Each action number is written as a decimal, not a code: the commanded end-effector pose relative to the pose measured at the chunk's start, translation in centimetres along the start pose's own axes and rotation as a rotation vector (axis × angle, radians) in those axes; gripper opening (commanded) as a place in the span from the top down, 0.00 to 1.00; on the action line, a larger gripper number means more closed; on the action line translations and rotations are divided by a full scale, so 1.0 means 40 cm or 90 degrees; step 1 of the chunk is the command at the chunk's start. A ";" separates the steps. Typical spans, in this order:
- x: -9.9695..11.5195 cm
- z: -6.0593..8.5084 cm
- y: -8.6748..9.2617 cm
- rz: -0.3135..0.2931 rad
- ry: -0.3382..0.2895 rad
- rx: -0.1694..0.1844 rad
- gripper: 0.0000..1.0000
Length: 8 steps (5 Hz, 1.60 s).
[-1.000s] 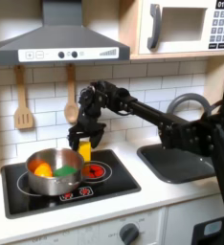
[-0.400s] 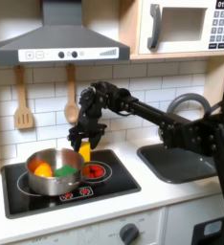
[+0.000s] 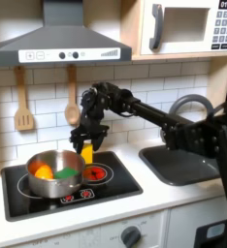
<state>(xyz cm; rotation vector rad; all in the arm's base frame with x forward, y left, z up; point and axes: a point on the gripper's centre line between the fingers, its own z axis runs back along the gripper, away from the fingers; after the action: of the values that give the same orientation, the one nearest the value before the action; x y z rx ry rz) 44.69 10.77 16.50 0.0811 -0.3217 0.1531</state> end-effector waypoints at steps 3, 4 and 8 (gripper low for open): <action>-0.001 0.111 0.001 0.011 -0.054 -0.024 1.00; -0.026 0.152 0.017 0.013 -0.069 -0.025 1.00; -0.094 0.262 0.074 0.019 -0.120 0.002 1.00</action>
<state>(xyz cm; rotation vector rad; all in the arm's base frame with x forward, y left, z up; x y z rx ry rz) 37.61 11.83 25.16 0.0806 -0.5080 0.1742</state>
